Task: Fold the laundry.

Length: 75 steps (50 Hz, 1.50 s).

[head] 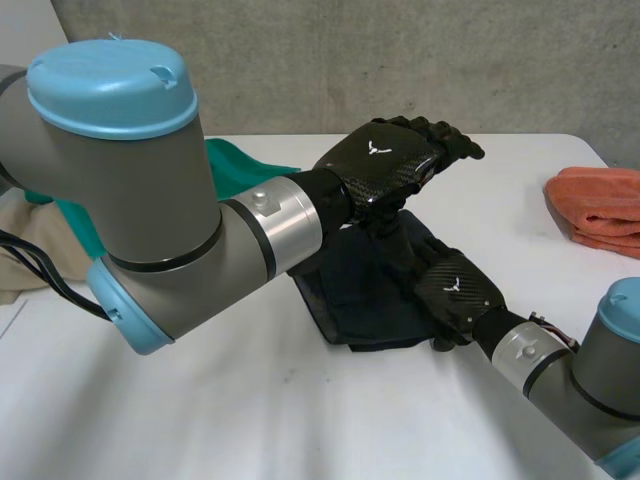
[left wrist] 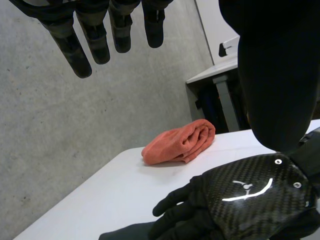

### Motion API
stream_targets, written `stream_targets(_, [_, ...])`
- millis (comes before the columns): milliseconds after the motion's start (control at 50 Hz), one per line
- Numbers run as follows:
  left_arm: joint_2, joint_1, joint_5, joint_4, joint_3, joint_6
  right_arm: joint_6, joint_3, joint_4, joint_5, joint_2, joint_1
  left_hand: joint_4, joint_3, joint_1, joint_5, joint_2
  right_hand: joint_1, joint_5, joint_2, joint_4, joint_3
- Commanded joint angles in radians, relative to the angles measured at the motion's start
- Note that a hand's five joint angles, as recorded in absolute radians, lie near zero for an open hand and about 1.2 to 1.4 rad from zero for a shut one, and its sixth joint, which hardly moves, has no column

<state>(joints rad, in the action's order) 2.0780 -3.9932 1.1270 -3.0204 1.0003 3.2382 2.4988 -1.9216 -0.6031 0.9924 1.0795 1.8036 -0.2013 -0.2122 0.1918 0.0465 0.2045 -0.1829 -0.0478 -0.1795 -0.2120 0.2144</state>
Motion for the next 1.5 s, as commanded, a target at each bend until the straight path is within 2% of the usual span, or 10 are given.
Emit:
stream_targets(20, [0.008, 0.000, 0.011, -0.006, 0.004, 0.002, -0.051, 0.067, -0.026, 0.005, -0.076, 0.003, -0.015, -0.004, 0.025, -0.005, 0.012, -0.005, 0.035, -0.008, 0.024, -0.027])
stream_targets(400, [0.001, -0.001, 0.016, -0.026, 0.009, -0.002, -0.035, 0.187, -0.027, 0.015, -0.147, 0.045, -0.015, -0.004, 0.025, -0.005, 0.012, -0.187, -0.147, -0.190, -0.157, 0.155])
stream_targets(580, [-0.004, -0.006, 0.019, -0.029, 0.024, 0.002, 0.037, 0.276, -0.021, 0.025, -0.176, 0.068, -0.015, -0.004, 0.025, -0.005, 0.012, -0.638, -0.599, -0.642, -0.609, 0.607])
stream_targets(680, [-0.009, -0.020, 0.020, -0.034, 0.024, 0.000, 0.129, 0.335, -0.020, 0.031, -0.179, 0.071, -0.015, -0.004, 0.025, -0.005, 0.012, -1.212, -1.173, -1.216, -1.183, 1.181])
stream_targets(960, [-0.059, -0.040, 0.036, -0.067, 0.023, -0.002, 0.258, 0.568, -0.018, 0.169, -0.147, 0.053, -0.018, -0.007, 0.028, -0.002, 0.015, -1.213, -1.174, -1.217, -1.184, 1.182])
stream_targets(1100, [-0.093, -0.041, 0.070, -0.100, 0.023, -0.005, 0.354, 0.753, -0.017, 0.230, -0.119, -0.096, -0.018, -0.007, 0.028, -0.002, 0.015, -1.213, -1.174, -1.217, -1.184, 1.182])
stream_targets(1200, [-0.093, -0.040, 0.070, -0.103, 0.023, -0.018, 0.429, 0.886, 0.003, 0.226, -0.157, -0.233, -0.015, -0.004, 0.025, -0.005, 0.012, -1.213, -1.174, -1.217, -1.184, 1.182])
stream_targets(1260, [-0.090, -0.040, 0.070, -0.101, 0.024, -0.029, 0.500, 1.005, 0.022, 0.187, -0.234, -0.358, -0.015, -0.004, 0.025, -0.005, 0.012, -1.213, -1.174, -1.217, -1.184, 1.182])
stream_targets(1420, [-0.072, -0.038, 0.068, -0.103, 0.043, -0.031, 0.540, 1.231, 0.040, 0.000, -0.540, -0.512, -0.018, -0.007, 0.028, -0.002, 0.015, -1.213, -1.174, -1.217, -1.184, 1.182])
stream_targets(1500, [-0.052, -0.037, 0.068, -0.103, 0.044, -0.031, 0.537, 1.259, 0.028, -0.049, -0.654, -0.584, -0.018, -0.007, 0.028, -0.002, 0.015, -1.213, -1.174, -1.217, -1.184, 1.182])
